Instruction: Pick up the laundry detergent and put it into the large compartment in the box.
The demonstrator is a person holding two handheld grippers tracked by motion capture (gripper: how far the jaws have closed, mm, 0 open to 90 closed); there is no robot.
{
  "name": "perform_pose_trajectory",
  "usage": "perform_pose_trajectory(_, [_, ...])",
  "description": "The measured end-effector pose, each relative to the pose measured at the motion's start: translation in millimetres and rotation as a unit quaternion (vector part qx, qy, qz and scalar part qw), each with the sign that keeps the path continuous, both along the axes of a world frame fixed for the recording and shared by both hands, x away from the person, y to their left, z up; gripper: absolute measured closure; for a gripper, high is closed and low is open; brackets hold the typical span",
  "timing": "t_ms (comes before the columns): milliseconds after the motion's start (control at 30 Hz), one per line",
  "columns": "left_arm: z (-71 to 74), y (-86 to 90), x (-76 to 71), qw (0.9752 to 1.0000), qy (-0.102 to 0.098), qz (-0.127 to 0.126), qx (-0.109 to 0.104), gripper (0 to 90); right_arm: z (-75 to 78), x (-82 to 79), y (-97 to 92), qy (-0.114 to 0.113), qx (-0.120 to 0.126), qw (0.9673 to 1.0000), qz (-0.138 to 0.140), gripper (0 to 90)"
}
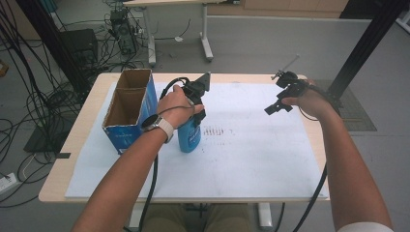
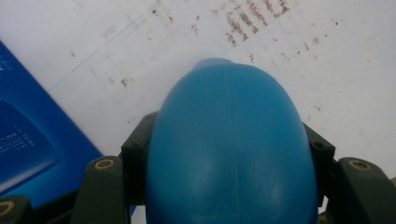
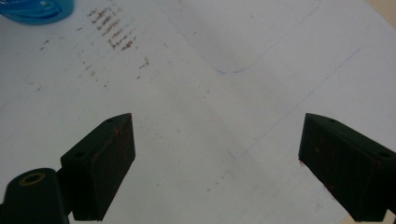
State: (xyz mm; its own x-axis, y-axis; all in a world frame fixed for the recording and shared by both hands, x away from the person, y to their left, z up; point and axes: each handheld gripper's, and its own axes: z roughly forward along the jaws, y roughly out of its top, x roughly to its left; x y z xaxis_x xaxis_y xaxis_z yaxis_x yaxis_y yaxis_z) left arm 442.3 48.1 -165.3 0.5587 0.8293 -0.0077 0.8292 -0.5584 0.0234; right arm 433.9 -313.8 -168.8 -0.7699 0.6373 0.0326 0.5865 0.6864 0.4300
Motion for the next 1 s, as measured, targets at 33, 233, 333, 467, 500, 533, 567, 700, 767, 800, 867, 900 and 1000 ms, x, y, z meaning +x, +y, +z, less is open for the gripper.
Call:
perform_pose_trajectory(33, [-0.1, 0.3, -0.2, 1.0000, 0.000, 0.001, -0.001, 39.1, 0.2, -0.2, 0.1, 0.000, 0.000, 1.0000, 0.000, 10.8])
perform_pose_trajectory(233, [0.0, 0.1, -0.6, 1.0000, -0.001, 0.001, 0.000, 39.0, 0.9, -0.8, -0.4, -0.002, 0.000, 1.0000, -0.001, 10.8])
perform_pose_trajectory(333, [0.1, 0.3, -0.3, 1.0000, 0.000, 0.000, 0.000, 39.1, 1.1, -0.8, -0.3, -0.002, 0.000, 1.0000, -0.001, 10.8])
perform_pose_trajectory(467, [0.0, 0.8, -0.3, 1.0000, 0.000, 0.001, -0.001, 39.1, 1.0, -0.6, -0.4, -0.002, 0.001, 1.0000, 0.000, 10.8])
perform_pose_trajectory(500, [0.1, 0.7, -0.2, 1.0000, 0.000, 0.000, -0.001, 39.1, 0.9, -0.4, -0.2, -0.002, 0.001, 1.0000, 0.000, 10.8])
perform_pose_trajectory(533, [0.1, 0.7, -0.3, 1.0000, -0.001, 0.000, -0.001, 39.1, 0.8, -0.2, -0.1, -0.002, 0.000, 1.0000, 0.001, 10.8])
perform_pose_trajectory(567, [0.1, 0.7, -0.3, 1.0000, -0.001, 0.000, -0.001, 39.1, 0.7, -0.1, 0.0, -0.002, 0.000, 1.0000, 0.001, 10.8])
perform_pose_trajectory(700, [0.0, 1.0, -0.3, 1.0000, -0.001, 0.000, -0.001, 39.1, 0.5, 0.1, 0.2, -0.002, 0.000, 1.0000, 0.002, 10.8])
perform_pose_trajectory(767, [0.0, 0.8, -0.3, 1.0000, -0.001, 0.000, -0.001, 39.1, 0.6, 0.1, 0.3, -0.003, 0.000, 1.0000, 0.002, 10.8])
perform_pose_trajectory(800, [0.1, 0.6, -0.1, 1.0000, 0.000, -0.001, -0.001, 39.1, 0.5, 0.1, 0.4, -0.003, 0.000, 1.0000, 0.002, 10.8])
perform_pose_trajectory(867, [0.0, 0.7, -0.7, 1.0000, -0.001, 0.000, -0.002, 39.1, 0.1, 0.0, 0.6, -0.002, 0.001, 1.0000, 0.002, 10.8])
perform_pose_trajectory(900, [0.0, 0.9, -0.9, 1.0000, -0.001, 0.000, -0.002, 39.1, 0.0, 0.0, 0.8, -0.003, 0.000, 1.0000, 0.003, 10.8])
perform_pose_trajectory(1000, [0.3, 1.3, -0.6, 1.0000, 0.000, -0.004, -0.001, 39.1, -0.5, -0.1, 0.7, -0.002, 0.000, 1.0000, 0.003, 10.8])
